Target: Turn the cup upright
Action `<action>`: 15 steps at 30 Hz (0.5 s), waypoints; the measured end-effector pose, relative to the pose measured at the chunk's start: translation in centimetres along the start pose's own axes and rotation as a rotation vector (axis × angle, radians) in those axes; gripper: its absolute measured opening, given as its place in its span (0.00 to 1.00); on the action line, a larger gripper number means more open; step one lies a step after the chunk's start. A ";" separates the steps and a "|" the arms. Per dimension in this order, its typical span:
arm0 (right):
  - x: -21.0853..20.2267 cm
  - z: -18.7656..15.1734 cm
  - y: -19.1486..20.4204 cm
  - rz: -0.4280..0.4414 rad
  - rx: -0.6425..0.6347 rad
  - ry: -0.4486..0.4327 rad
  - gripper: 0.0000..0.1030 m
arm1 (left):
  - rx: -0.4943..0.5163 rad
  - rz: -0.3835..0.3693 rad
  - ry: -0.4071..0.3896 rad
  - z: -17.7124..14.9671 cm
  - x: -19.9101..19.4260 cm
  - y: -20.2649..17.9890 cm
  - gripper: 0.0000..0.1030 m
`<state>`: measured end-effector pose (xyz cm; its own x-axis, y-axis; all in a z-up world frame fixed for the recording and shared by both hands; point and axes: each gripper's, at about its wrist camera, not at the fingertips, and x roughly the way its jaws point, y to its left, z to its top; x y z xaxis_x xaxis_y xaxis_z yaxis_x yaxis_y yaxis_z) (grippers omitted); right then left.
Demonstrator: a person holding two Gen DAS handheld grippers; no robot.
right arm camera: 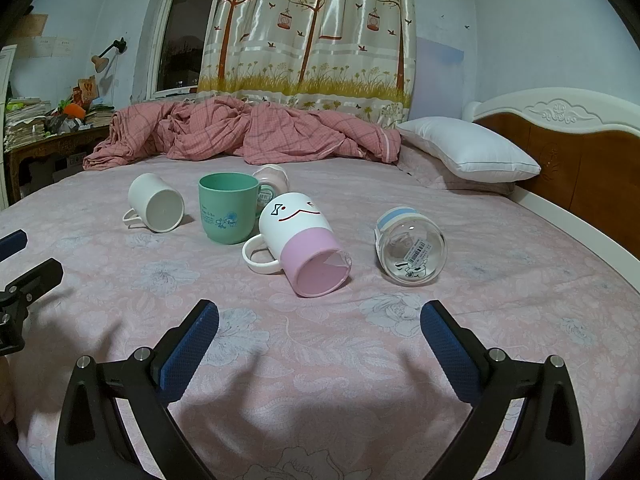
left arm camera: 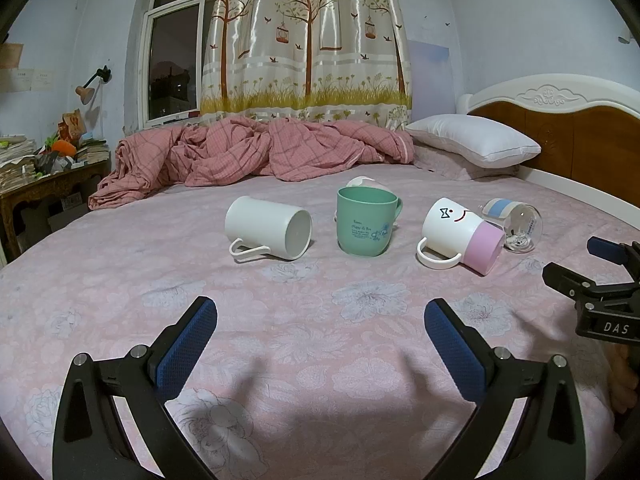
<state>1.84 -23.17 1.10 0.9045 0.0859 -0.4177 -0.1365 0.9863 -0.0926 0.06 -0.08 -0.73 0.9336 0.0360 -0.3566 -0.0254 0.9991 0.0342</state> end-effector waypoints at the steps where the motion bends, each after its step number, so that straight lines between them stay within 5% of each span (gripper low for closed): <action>1: 0.0 0.0 0.0 0.000 0.000 0.000 0.99 | 0.000 0.000 0.001 -0.1 0.0 0.1 1.00; 15: 0.0 0.1 0.1 0.000 -0.001 0.001 0.99 | -0.001 -0.001 0.000 0.0 0.0 0.1 1.00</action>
<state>1.83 -23.07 1.19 0.9040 0.0854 -0.4190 -0.1365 0.9862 -0.0935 0.03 0.00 -0.70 0.9336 0.0354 -0.3565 -0.0252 0.9991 0.0333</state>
